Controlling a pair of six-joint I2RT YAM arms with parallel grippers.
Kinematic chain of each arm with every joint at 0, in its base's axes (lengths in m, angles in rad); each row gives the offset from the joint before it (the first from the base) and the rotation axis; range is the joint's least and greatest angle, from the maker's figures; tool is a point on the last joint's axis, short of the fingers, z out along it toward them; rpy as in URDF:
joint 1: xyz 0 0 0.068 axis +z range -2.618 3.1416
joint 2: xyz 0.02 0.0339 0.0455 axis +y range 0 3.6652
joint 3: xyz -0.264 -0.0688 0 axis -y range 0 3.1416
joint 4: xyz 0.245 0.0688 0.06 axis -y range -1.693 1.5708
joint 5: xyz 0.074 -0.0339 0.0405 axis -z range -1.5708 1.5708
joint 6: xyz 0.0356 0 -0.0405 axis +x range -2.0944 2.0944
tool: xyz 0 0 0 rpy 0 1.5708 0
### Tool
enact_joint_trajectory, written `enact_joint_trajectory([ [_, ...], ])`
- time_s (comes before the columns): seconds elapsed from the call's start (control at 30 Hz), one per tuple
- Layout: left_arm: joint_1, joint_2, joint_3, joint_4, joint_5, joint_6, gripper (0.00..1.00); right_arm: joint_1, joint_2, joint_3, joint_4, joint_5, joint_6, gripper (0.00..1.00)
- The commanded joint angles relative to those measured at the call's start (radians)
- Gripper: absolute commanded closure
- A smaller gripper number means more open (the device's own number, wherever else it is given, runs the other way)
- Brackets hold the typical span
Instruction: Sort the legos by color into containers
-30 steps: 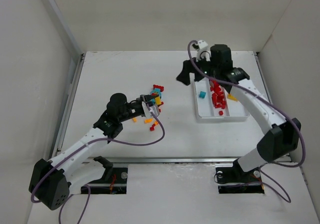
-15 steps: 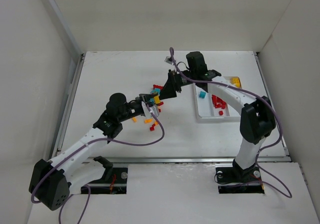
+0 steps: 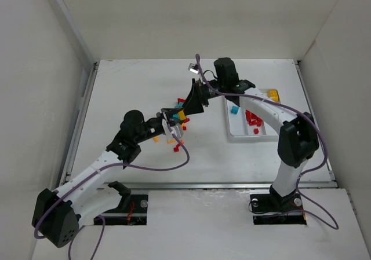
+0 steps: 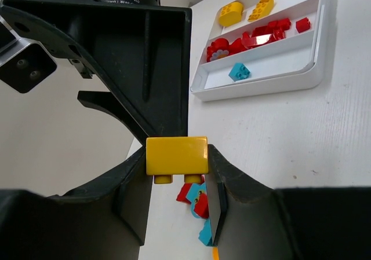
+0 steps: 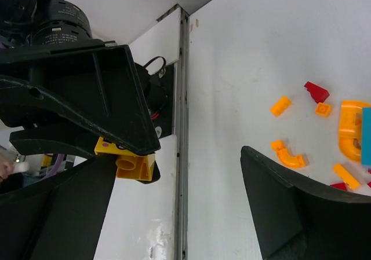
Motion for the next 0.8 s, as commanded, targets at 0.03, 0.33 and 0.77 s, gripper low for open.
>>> enact_joint_trajectory([
  [0.03, -0.004, -0.010, -0.015, 0.020, -0.021, -0.030, 1.00, -0.023, -0.065, -0.007, 0.046, -0.044, 0.001, 0.08],
  [0.33, -0.004, -0.019, -0.015, -0.017, -0.030, -0.030, 1.00, -0.089, -0.140, -0.081, 0.046, -0.021, 0.011, 0.08],
  [0.77, -0.004, 0.001, -0.015, 0.014, -0.021, -0.030, 1.00, 0.080, -0.017, 0.031, 0.046, 0.015, 0.031, 0.12],
])
